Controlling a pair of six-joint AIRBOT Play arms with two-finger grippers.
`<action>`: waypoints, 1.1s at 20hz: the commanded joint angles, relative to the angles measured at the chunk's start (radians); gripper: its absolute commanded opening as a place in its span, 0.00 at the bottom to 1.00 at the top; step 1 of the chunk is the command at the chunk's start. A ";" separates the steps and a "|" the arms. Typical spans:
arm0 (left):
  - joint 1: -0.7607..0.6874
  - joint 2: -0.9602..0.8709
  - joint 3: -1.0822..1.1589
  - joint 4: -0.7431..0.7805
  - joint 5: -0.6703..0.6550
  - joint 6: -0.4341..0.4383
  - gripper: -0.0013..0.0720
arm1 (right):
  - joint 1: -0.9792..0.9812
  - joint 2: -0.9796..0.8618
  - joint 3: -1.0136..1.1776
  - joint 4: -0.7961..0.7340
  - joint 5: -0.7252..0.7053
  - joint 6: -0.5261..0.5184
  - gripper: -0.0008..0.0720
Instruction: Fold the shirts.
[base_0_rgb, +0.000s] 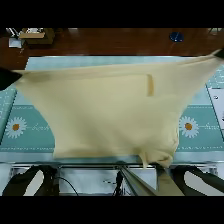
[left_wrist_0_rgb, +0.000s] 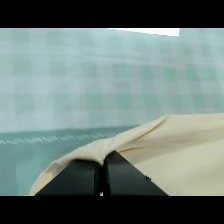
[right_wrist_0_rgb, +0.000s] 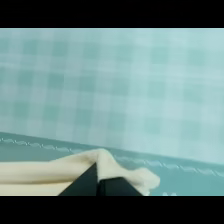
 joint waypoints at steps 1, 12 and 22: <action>-0.001 -0.230 -0.057 -0.053 0.248 0.101 0.05 | 0.102 -0.198 -0.012 0.015 -0.235 -0.006 0.05; -0.018 -0.637 -0.057 -0.245 0.712 0.109 0.05 | 0.179 -0.484 -0.012 0.033 -0.761 0.079 0.05; -0.116 -0.764 -0.050 -0.244 0.969 0.301 0.05 | 0.179 -0.595 -0.012 0.061 -0.959 0.079 0.05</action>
